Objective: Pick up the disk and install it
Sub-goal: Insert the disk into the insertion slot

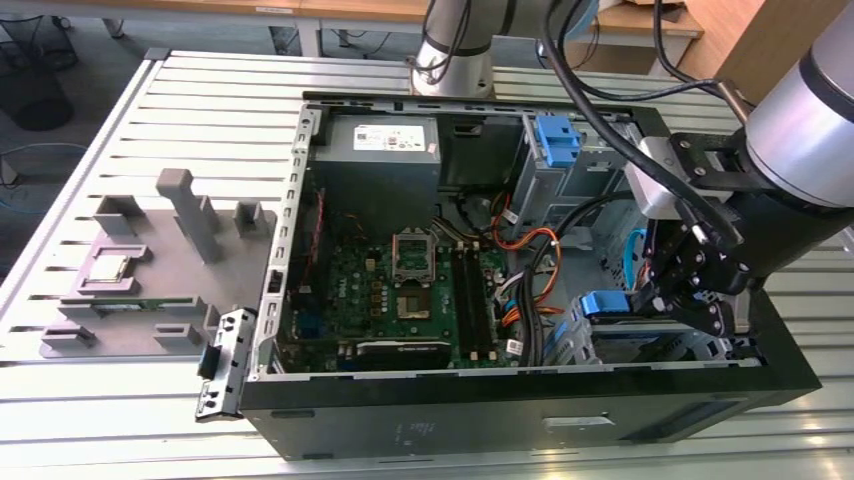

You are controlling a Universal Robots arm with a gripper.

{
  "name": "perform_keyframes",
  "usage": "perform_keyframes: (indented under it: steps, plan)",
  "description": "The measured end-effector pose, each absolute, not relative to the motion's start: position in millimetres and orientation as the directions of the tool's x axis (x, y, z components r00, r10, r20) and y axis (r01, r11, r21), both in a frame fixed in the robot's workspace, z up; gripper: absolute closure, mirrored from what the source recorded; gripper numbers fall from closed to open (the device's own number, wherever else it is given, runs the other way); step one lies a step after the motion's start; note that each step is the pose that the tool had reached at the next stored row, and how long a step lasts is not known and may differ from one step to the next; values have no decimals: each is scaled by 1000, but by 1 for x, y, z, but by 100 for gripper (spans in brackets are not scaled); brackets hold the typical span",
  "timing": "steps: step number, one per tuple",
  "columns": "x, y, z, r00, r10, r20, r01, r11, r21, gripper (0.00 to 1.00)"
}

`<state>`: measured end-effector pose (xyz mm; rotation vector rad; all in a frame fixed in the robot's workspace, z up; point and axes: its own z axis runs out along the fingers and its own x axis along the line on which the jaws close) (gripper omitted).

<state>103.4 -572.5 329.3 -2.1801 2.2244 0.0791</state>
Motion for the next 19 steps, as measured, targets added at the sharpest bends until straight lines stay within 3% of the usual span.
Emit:
perform_keyframes:
  steps: [19]
  plan:
    - [103,-572,324,-20,-998,-54,-1000,20,16,89]
